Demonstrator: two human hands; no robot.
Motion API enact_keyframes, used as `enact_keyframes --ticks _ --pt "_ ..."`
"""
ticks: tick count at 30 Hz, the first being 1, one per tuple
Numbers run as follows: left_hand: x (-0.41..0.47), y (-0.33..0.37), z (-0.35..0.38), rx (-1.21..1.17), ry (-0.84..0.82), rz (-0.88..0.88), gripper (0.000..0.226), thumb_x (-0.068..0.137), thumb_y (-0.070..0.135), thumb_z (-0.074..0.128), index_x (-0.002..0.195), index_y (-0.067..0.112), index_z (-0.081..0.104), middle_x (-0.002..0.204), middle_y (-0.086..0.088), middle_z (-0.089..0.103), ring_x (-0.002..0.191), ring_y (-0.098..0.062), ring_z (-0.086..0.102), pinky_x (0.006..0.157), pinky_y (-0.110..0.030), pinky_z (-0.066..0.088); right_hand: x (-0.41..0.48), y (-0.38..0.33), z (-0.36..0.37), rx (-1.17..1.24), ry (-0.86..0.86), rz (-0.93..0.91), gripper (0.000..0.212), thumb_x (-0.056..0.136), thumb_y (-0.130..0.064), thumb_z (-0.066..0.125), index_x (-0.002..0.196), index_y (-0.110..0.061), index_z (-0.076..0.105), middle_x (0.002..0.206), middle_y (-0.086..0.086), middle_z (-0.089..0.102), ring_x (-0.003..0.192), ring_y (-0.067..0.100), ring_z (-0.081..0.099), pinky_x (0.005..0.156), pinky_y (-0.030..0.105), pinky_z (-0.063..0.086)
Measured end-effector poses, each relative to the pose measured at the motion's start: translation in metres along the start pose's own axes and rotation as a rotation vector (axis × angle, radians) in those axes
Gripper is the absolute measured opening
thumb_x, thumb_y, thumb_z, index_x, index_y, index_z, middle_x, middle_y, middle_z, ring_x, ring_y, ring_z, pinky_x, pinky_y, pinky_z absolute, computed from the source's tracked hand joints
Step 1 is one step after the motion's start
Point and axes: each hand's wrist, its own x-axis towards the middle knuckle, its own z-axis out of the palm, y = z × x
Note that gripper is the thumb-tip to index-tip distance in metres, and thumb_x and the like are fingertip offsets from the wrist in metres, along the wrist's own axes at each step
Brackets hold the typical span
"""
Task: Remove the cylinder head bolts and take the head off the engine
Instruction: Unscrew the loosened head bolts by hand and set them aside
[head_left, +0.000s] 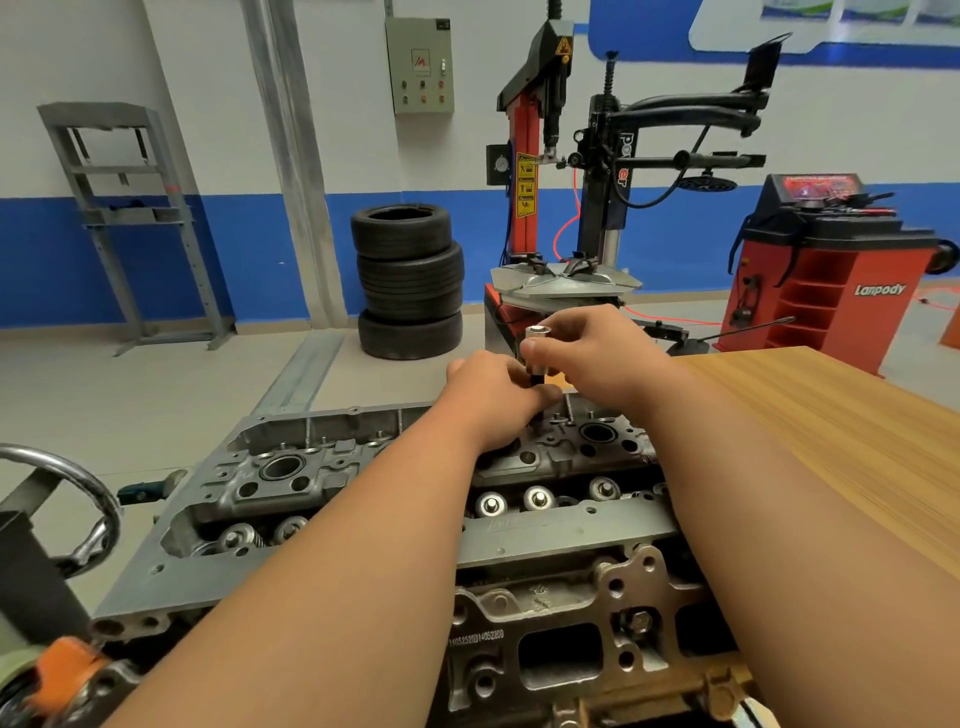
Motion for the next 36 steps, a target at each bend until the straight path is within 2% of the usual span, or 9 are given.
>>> enact_keyframes --ticks 2,7,10,13,19,23,27,32,36 --pt "0.001 0.000 -0.002 0.021 -0.011 0.031 0.020 0.090 0.039 0.062 0.087 0.021 0.072 0.090 -0.004 0.066 0.108 -0.029 0.050 0.092 -0.040 0.044 0.000 0.000 0.000 0.045 -0.062 0.023 0.015 0.092 -0.033 0.057 0.089 -0.025 0.069 0.079 -0.006 0.068 0.073 0.006 0.059 0.065 0.025 0.043" --pt "0.001 0.004 0.001 0.047 0.083 0.000 0.032 0.082 0.041 0.070 0.064 0.019 0.055 0.071 -0.003 0.057 0.097 -0.032 0.055 0.077 -0.038 0.049 0.004 -0.002 0.012 -0.105 0.052 0.085 0.038 0.083 -0.052 0.064 0.090 -0.015 0.060 0.075 -0.005 0.063 0.067 0.009 0.058 0.056 0.025 0.041" --pt "0.000 0.002 0.003 0.042 0.066 -0.006 0.043 0.083 0.044 0.069 0.050 0.023 0.053 0.065 0.001 0.052 0.104 -0.034 0.052 0.079 -0.037 0.046 0.002 -0.001 0.006 -0.121 0.091 0.009 0.025 0.086 -0.041 0.065 0.083 -0.017 0.064 0.072 -0.004 0.065 0.065 0.008 0.058 0.055 0.023 0.039" --pt "-0.001 0.001 0.002 0.040 0.017 0.037 0.018 0.088 0.042 0.064 0.088 0.024 0.067 0.096 -0.004 0.064 0.112 -0.028 0.052 0.092 -0.039 0.047 -0.001 -0.003 0.000 0.021 -0.023 -0.016 0.016 0.091 -0.032 0.058 0.103 -0.030 0.068 0.080 -0.012 0.068 0.074 -0.002 0.060 0.061 0.017 0.042" --pt "-0.002 0.008 0.003 0.069 0.080 0.015 0.037 0.082 0.044 0.070 0.065 0.017 0.052 0.061 0.003 0.050 0.070 -0.022 0.050 0.071 -0.035 0.046 0.001 -0.005 0.008 -0.095 0.104 0.041 0.035 0.080 -0.047 0.071 0.089 -0.014 0.063 0.080 -0.001 0.068 0.065 0.006 0.059 0.051 0.018 0.042" --pt "-0.004 0.005 0.001 0.072 -0.021 0.040 0.013 0.089 0.040 0.062 0.091 0.026 0.060 0.091 0.008 0.063 0.099 -0.021 0.058 0.097 -0.044 0.042 -0.002 -0.003 0.000 0.032 0.017 -0.016 0.016 0.087 -0.030 0.067 0.101 -0.025 0.072 0.076 -0.010 0.067 0.078 0.006 0.062 0.075 0.025 0.049" --pt "-0.005 0.006 -0.001 0.012 -0.001 0.060 0.006 0.088 0.031 0.065 0.089 0.026 0.062 0.090 0.003 0.066 0.098 -0.025 0.060 0.097 -0.047 0.043 -0.001 -0.004 0.002 0.078 0.016 -0.010 0.033 0.088 -0.025 0.064 0.122 -0.023 0.066 0.082 -0.017 0.062 0.090 0.005 0.060 0.092 0.030 0.048" --pt "-0.004 0.008 0.001 0.000 0.087 -0.009 0.025 0.081 0.038 0.074 0.073 0.019 0.061 0.075 -0.001 0.063 0.085 -0.027 0.062 0.087 -0.044 0.050 0.001 -0.006 0.005 -0.054 0.197 0.050 0.039 0.081 -0.048 0.071 0.085 -0.010 0.064 0.079 0.004 0.069 0.074 0.017 0.064 0.063 0.029 0.049" --pt "-0.004 0.006 0.001 -0.017 0.078 0.013 0.028 0.084 0.042 0.069 0.074 0.019 0.057 0.075 -0.001 0.060 0.077 -0.023 0.058 0.076 -0.038 0.048 -0.002 -0.010 0.003 -0.078 0.173 -0.014 0.024 0.085 -0.040 0.069 0.079 -0.016 0.067 0.076 -0.002 0.068 0.070 0.009 0.061 0.057 0.022 0.042"
